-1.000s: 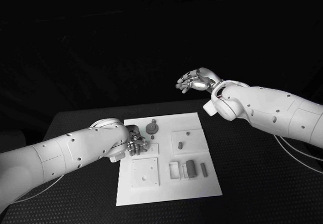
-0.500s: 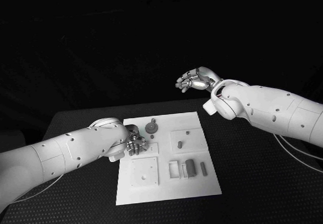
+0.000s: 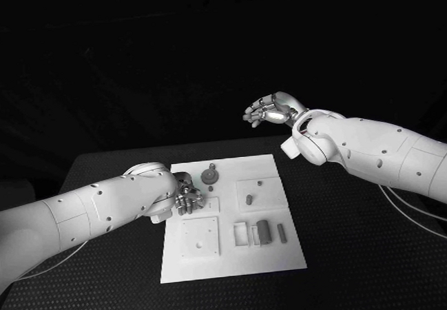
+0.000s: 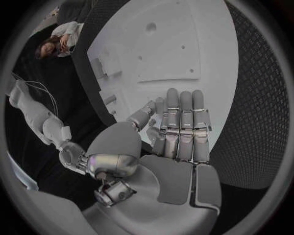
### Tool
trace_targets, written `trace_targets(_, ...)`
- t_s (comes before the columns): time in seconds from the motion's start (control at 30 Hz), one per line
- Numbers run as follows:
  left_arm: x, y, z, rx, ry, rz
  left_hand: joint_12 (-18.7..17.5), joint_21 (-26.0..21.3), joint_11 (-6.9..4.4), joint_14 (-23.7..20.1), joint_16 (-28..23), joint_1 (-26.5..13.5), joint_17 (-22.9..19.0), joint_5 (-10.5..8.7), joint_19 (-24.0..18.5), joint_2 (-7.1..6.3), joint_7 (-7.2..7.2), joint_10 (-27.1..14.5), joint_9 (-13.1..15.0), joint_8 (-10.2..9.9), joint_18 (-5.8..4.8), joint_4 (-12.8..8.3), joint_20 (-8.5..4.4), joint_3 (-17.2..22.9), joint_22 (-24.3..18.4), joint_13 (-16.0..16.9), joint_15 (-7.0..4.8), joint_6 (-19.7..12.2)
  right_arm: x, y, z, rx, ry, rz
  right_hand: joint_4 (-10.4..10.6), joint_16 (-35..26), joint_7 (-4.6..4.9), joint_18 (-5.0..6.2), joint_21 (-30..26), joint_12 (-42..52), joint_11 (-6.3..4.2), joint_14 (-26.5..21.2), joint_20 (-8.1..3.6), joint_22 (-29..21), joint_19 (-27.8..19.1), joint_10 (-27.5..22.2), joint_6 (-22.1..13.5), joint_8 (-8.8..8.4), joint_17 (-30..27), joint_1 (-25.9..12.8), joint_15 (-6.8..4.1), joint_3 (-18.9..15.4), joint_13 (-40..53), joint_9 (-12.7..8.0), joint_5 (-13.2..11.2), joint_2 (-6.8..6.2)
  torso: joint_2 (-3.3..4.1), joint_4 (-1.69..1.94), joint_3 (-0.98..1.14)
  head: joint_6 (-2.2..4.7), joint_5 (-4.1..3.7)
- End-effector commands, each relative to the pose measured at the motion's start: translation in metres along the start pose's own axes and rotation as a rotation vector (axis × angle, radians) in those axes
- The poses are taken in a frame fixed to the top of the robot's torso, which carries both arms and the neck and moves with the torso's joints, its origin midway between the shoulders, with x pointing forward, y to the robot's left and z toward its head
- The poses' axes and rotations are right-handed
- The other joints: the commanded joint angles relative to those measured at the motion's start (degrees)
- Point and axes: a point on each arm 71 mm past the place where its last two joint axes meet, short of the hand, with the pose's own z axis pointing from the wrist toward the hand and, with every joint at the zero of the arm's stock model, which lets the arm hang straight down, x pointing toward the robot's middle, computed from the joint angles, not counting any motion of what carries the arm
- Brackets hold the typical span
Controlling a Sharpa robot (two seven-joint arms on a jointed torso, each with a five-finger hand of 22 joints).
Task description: Assemble the parts on the task board
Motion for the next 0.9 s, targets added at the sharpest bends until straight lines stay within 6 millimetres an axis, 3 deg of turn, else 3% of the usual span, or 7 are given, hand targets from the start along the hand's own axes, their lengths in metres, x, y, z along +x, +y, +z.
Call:
trace_targets(0.03, 0.0070, 0.0002, 0.0022, -0.009, 0.026, 0.015, -0.40, 0.07, -0.23, 0.20, 0.29, 0.36, -0.06, 0.20, -0.37, 0.29, -1.54, 0.09, 0.11, -0.02, -0.84, 0.07, 0.01, 0.29, 0.09, 0.11, -0.34, 1.92, 0.0014, 0.0012, 0.0004, -0.009, 0.014, 0.004, 0.01, -0.23, 0.45, -0.60, -0.33, -0.38, 0.00, 0.47, 0.35, -0.03, 0.10, 0.32, 0.02, 0.22, 0.06, 0.13, 0.09, -0.30, -0.11, -0.08, 0.13, 0.53, 0.00, 0.01, 0.03, -0.09, -0.01)
trace_targets(0.63, 0.0102, -0.0071, 0.0062, -0.016, 0.032, 0.065, -0.73, 0.12, -0.52, 0.73, 0.85, -1.26, -0.23, 1.08, 0.19, -0.20, -1.93, 0.96, 0.70, -0.59, -0.84, 0.62, -0.24, 0.30, 0.69, 0.73, -0.60, 3.04, 0.0019, 0.0014, 0.0004, -0.010, 0.017, 0.005, -0.02, -0.36, 0.45, -0.59, -0.42, -0.44, 0.00, 0.49, 0.37, -0.01, 0.10, 0.37, 0.03, 0.24, 0.13, 0.19, 0.10, -0.33, -0.20, -0.13, 0.12, 0.53, 0.00, -0.04, 0.05, -0.26, -0.01)
trace_targets(0.9, 0.0086, -0.0044, 0.0061, -0.020, 0.020, 0.070, -1.02, 0.12, -0.70, 0.99, 1.28, -1.63, -0.30, 2.94, 0.53, -0.02, -2.13, 1.52, 1.20, -1.03, -0.84, 0.30, -0.43, 0.94, 1.17, 1.18, -0.76, 3.70, 0.0013, 0.0009, 0.0002, -0.009, 0.016, 0.004, -0.02, -0.42, 0.44, -0.59, -0.45, -0.47, 0.00, 0.50, 0.37, 0.00, 0.10, 0.39, 0.04, 0.25, 0.16, 0.20, 0.10, -0.35, -0.24, -0.15, 0.12, 0.52, -0.02, 0.00, 0.01, -0.34, -0.08)
